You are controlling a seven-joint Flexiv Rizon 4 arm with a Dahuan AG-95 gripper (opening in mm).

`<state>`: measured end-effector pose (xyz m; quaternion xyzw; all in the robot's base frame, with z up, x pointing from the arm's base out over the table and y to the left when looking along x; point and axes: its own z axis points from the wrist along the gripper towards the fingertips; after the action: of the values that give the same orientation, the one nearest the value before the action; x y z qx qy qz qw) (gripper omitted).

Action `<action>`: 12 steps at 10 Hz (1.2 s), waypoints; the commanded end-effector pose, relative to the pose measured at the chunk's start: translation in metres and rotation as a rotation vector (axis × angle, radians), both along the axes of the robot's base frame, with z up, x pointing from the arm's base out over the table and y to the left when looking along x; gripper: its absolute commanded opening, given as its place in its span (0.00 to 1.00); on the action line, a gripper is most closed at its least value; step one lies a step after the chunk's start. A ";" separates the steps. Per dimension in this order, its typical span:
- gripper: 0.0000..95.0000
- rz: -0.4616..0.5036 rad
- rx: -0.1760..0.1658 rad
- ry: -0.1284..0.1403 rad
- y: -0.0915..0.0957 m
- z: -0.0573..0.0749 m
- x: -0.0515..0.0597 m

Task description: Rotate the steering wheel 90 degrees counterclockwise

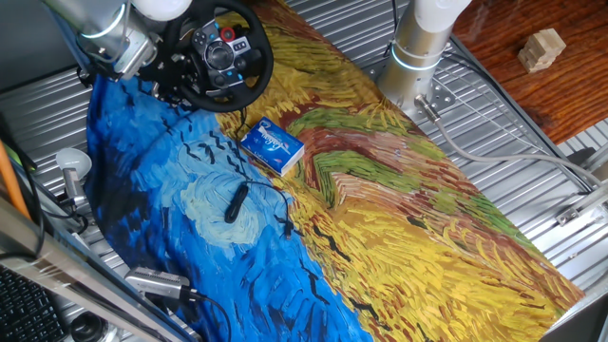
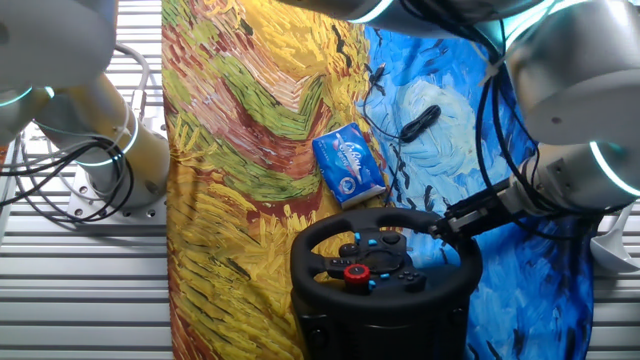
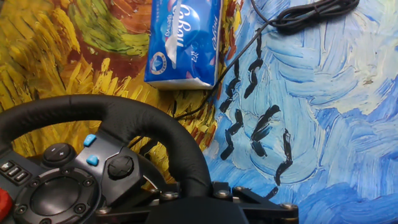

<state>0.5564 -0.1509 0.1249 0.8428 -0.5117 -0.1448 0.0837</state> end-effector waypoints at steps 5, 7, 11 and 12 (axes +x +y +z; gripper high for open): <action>0.20 0.005 0.007 -0.003 0.000 0.000 0.001; 0.80 0.036 0.021 -0.009 0.000 0.000 0.001; 1.00 0.033 0.021 -0.025 0.000 0.001 0.002; 1.00 0.032 0.022 -0.025 0.001 0.002 0.002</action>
<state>0.5576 -0.1496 0.1287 0.8534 -0.4983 -0.1365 0.0688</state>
